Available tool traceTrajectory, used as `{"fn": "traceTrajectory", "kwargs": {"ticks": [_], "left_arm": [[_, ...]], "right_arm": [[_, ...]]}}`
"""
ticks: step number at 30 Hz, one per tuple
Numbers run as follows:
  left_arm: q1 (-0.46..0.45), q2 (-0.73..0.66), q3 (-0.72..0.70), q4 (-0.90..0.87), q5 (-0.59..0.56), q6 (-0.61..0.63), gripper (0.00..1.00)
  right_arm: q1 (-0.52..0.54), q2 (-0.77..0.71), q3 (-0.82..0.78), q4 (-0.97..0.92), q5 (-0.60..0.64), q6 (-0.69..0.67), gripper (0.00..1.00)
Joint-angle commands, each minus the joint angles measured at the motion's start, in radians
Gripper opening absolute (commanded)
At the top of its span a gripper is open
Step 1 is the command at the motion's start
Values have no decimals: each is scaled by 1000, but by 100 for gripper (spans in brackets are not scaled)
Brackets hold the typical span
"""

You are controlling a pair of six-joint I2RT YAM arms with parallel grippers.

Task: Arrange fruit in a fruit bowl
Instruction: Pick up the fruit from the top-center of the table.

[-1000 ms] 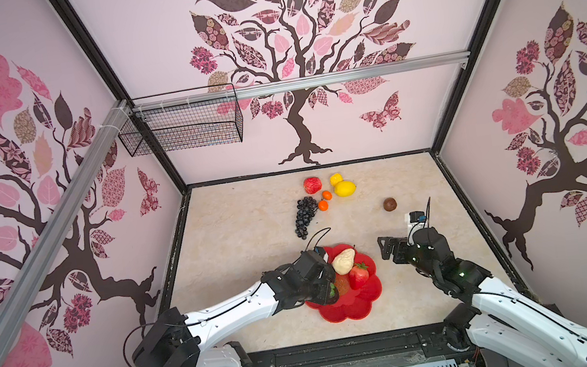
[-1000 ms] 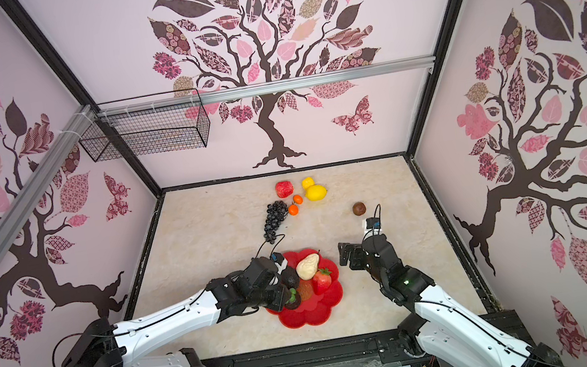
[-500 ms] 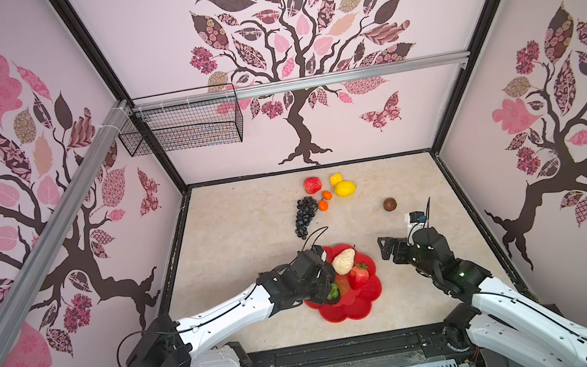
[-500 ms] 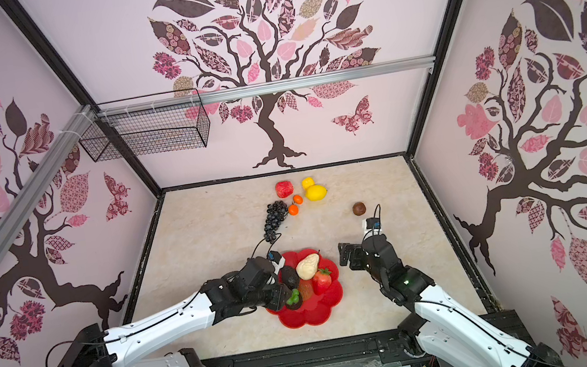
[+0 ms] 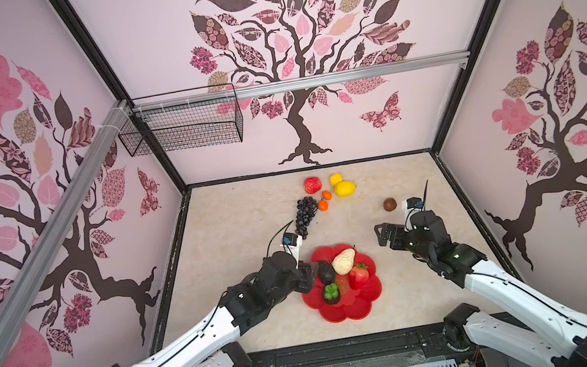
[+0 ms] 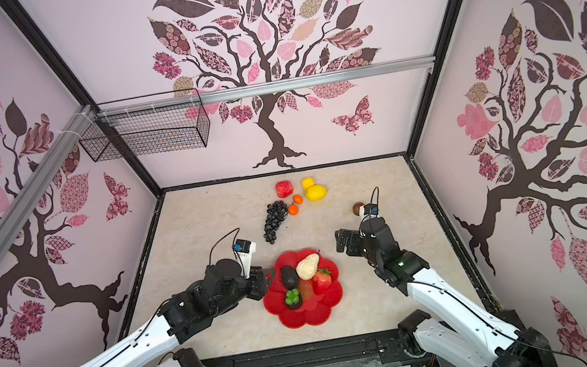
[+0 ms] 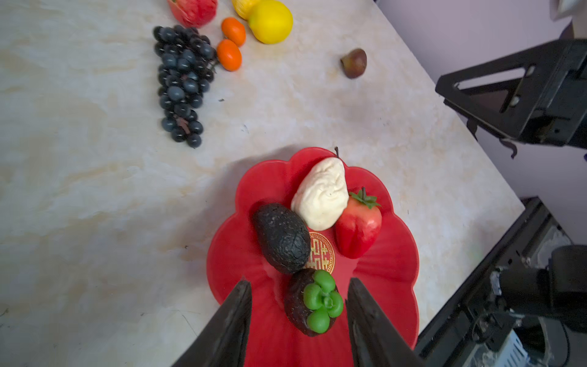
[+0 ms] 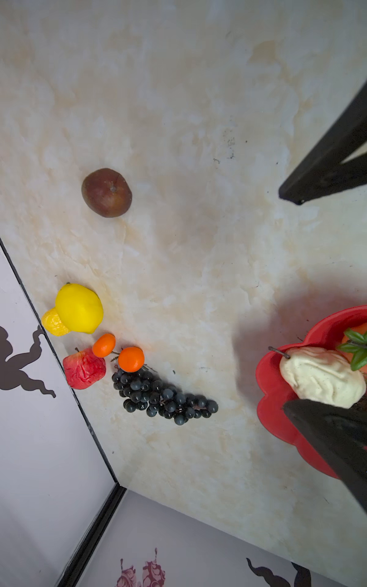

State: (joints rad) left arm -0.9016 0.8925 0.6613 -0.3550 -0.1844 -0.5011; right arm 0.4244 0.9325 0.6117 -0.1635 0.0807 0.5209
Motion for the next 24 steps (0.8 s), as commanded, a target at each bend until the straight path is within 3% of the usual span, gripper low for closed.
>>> {"fn": "traceTrajectory", "kwargs": {"ticks": [1, 6, 13, 18, 24], "left_arm": [[67, -78, -136, 126, -89, -7, 61], [172, -134, -268, 224, -110, -32, 64], [176, -207, -338, 262, -130, 66, 68], [177, -287, -374, 244, -208, 54, 79], [177, -324, -375, 231, -213, 55, 82]], "right_arm": [[-3, 100, 81, 13, -31, 15, 100], [-22, 276, 168, 123, -71, 103, 100], [-98, 630, 351, 235, -119, 205, 100], [-105, 863, 522, 272, -82, 231, 100], [-106, 1073, 729, 241, -42, 267, 100]]}}
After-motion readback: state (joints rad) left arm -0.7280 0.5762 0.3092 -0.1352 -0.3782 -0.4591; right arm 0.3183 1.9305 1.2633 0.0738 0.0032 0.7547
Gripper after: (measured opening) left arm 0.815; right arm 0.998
